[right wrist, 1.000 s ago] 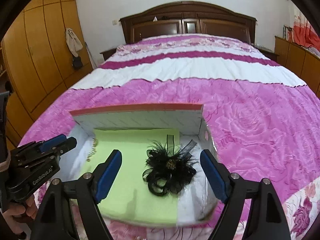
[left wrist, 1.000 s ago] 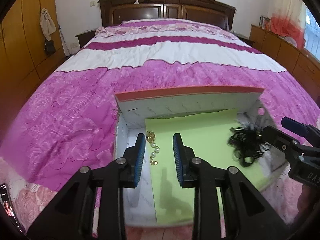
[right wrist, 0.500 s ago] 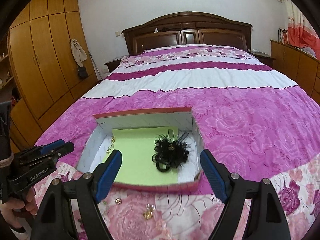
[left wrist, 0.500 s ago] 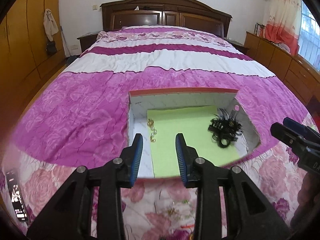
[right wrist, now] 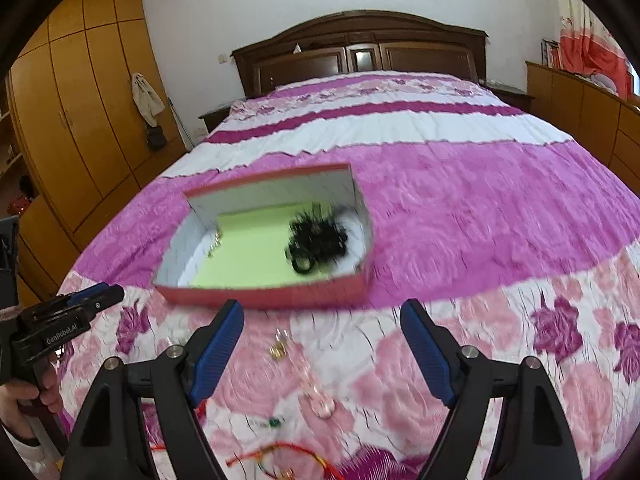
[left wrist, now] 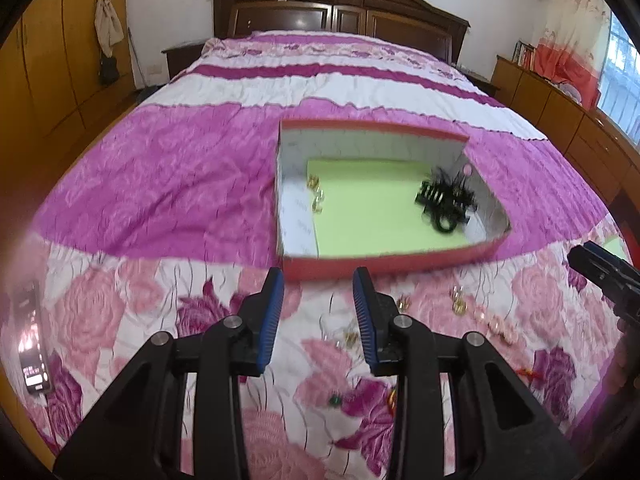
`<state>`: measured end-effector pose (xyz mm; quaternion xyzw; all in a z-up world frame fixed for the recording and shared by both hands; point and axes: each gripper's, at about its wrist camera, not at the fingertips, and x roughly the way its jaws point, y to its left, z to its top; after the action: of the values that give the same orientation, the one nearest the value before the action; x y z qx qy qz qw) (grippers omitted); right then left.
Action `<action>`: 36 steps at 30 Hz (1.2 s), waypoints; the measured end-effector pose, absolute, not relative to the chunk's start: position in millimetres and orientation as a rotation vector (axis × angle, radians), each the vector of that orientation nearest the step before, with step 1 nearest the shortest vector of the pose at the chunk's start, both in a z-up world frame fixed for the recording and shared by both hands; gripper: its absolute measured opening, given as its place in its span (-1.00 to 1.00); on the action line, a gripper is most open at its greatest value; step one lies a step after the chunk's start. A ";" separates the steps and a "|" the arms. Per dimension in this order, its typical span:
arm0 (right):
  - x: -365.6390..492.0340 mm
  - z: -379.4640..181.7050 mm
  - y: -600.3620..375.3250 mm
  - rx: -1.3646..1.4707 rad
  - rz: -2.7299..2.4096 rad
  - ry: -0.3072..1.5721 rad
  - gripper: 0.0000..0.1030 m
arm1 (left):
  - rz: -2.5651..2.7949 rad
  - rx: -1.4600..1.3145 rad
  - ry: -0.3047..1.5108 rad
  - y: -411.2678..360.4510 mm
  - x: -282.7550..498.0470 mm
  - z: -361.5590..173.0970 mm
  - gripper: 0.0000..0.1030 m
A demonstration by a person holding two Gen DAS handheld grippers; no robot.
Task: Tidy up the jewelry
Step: 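Withdraw both tools from the box back over the jewelry, then grasp the green bead earring with left tool while right tool grasps pink pig charms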
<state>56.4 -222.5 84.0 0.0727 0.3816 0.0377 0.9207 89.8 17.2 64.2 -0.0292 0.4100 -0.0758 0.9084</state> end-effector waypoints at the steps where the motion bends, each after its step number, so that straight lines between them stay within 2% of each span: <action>1: 54.1 80.5 -222.9 0.150 0.075 0.792 0.60 | -0.155 -0.061 0.855 18.1 87.5 60.8 -0.46; 23: 59.6 6.2 -204.8 0.097 0.112 0.959 0.56 | -0.200 -0.016 1.020 2.2 63.1 -7.4 -0.47; 26: 63.2 -2.8 -203.2 0.096 0.122 0.986 0.48 | -0.206 -0.013 1.033 0.2 59.6 -15.7 -0.47; 31: 68.9 -14.8 -202.6 0.097 0.129 1.014 0.21 | -0.209 -0.010 1.018 -0.4 54.6 -22.0 -0.47; 36: 70.8 -20.5 -201.1 0.090 0.143 1.021 0.14 | -0.220 -0.025 1.005 2.2 51.0 -25.0 -0.50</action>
<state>70.8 -201.1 -20.5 0.0431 0.4879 0.0684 0.8691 51.0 2.2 -25.0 -0.0118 0.4808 -0.1053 0.8704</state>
